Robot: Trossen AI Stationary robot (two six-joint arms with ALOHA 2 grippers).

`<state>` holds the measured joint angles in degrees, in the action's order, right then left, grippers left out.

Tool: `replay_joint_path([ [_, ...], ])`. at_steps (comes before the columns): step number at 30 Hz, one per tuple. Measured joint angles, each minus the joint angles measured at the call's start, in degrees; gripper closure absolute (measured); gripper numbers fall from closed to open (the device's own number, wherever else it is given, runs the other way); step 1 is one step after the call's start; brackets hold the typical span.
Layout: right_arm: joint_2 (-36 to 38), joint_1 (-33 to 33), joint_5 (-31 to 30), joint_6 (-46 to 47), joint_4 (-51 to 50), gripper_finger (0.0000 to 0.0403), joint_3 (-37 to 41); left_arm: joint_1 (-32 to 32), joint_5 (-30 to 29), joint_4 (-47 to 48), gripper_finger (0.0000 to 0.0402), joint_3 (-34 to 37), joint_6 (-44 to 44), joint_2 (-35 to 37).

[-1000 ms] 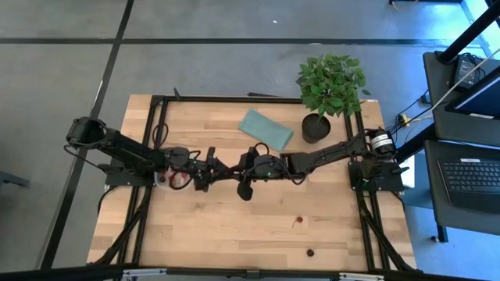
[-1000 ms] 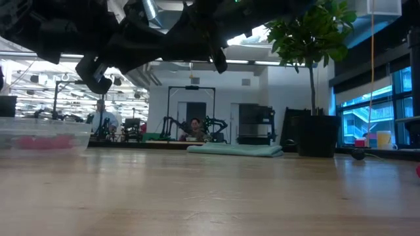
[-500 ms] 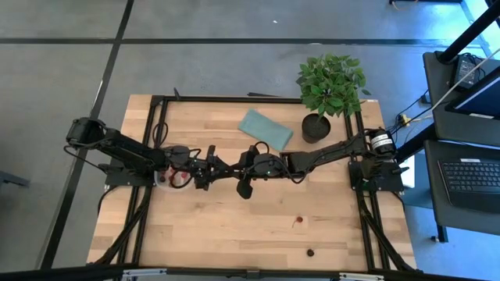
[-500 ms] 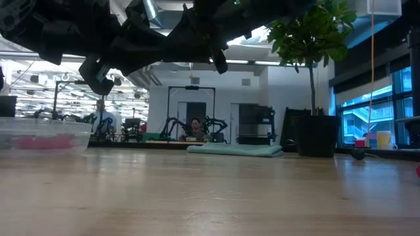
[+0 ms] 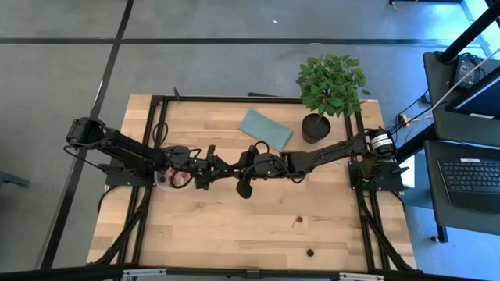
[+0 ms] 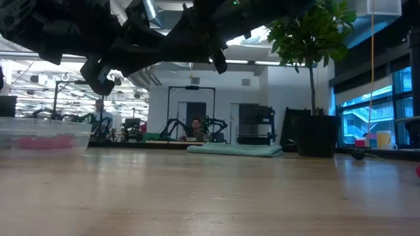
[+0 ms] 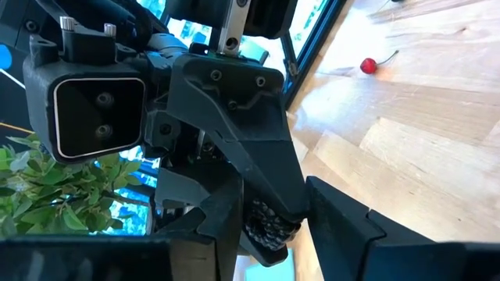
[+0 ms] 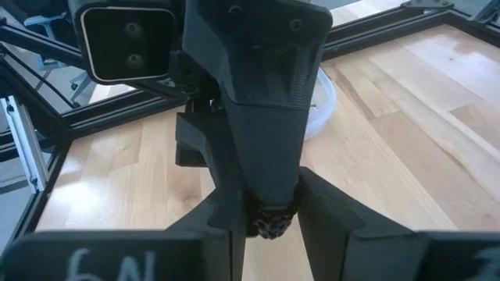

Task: Pick and placing Produce into tupperware
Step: Put the blackberry into the transparent bin

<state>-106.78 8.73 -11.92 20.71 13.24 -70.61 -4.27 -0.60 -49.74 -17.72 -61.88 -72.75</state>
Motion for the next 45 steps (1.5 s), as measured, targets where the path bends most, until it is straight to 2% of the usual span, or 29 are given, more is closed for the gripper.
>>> replay_joint_path([
  [26,-0.04,0.04,0.09,0.00,0.76,0.0309,0.02,0.59,0.22,0.31,0.0272,-0.04,1.54,0.00],
  [33,-0.04,0.04,0.14,-0.01,0.67,0.0309,0.02,0.60,0.22,0.33,0.0299,-0.04,1.52,0.00],
  [39,-0.04,0.07,0.15,0.00,0.67,0.0309,0.02,0.61,0.20,0.35,0.0297,-0.04,1.52,0.00],
  [45,-0.07,0.07,0.11,2.13,0.87,0.0277,0.02,0.63,-0.06,0.33,0.0300,-0.09,1.53,0.00],
])
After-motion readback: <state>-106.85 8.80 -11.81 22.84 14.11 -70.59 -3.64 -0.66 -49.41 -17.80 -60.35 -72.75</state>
